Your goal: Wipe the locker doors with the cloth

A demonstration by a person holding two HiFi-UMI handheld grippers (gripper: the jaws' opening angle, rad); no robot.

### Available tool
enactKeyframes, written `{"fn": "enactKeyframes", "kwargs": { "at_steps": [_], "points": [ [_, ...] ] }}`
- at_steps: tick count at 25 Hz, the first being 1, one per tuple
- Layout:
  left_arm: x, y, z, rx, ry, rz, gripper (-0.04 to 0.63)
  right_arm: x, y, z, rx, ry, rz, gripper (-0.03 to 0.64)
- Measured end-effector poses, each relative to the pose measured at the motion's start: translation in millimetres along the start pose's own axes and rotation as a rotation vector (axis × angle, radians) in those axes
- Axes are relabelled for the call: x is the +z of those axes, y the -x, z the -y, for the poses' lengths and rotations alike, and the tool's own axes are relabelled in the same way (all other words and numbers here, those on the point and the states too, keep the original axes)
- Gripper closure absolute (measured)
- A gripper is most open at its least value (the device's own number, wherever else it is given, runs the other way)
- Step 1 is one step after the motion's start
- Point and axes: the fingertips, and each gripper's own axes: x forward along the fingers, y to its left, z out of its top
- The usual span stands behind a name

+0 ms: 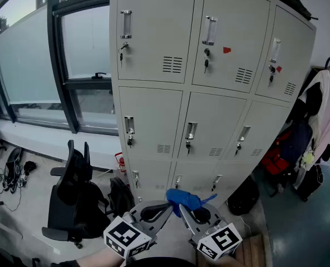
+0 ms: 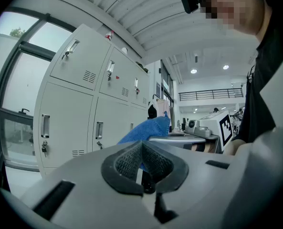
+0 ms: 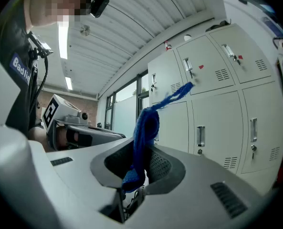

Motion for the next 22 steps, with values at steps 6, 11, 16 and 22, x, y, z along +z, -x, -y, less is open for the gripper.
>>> {"fn": "enactKeyframes", "kwargs": {
  "at_steps": [6,11,16,22],
  "points": [
    [-2.3,1.8,-3.3,0.006,-0.001,-0.001,0.589,-1.5,-2.5,-1.0,0.002,-0.006,-0.004,0.569],
    [-4.3,2.9,-6.2,0.014,0.007,-0.003,0.589,-2.4,-5.2,-2.9,0.014,-0.014,0.001,0.569],
    [-3.9,3.7,-7.9,0.023,0.005,0.0,0.589,-2.2,-7.0,-5.5,0.039,-0.038,0.01,0.569],
    [-0.4,-0.5,-6.7,0.026,0.001,0.002,0.589,0.6,-4.1,-1.6,0.053,-0.043,0.014,0.569]
  ]
}}
